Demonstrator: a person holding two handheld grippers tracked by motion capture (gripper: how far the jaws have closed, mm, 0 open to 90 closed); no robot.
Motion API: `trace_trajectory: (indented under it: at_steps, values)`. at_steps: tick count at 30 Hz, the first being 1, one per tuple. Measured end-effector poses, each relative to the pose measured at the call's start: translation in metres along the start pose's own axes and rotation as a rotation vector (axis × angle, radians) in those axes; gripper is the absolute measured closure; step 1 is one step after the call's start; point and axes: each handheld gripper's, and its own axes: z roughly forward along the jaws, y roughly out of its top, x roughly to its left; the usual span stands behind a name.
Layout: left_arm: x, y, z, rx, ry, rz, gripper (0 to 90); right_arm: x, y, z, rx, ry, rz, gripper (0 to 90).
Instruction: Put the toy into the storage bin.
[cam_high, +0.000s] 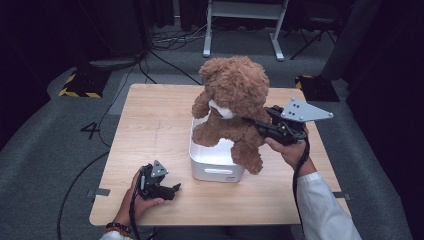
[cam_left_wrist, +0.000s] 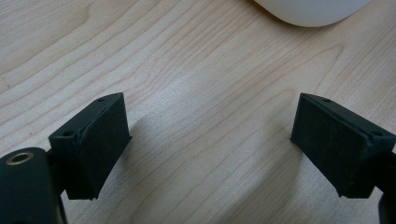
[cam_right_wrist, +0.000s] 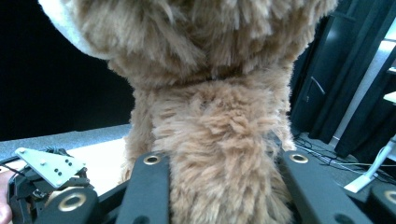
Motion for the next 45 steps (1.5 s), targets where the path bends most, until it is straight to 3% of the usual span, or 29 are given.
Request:
trace_trajectory:
  at_steps: [9,20,34,45]
  values:
    - [0.0,0.0,0.0,0.0,0.0,0.0,11.4,0.003,0.009,0.012,-0.024,0.023,0.003,66.9]
    - [0.0,0.0,0.0,-0.001,-0.001,0.001,11.5,-0.004,0.0,0.025,-0.019,0.029,0.027,66.5]
    - [0.0,0.0,0.0,-0.001,0.0,0.0,11.5,-0.012,-0.019,0.036,0.013,0.001,0.045,66.3]
    - [0.0,0.0,0.0,0.0,0.0,0.0,11.5,-0.018,-0.044,0.045,0.068,0.001,0.065,66.0]
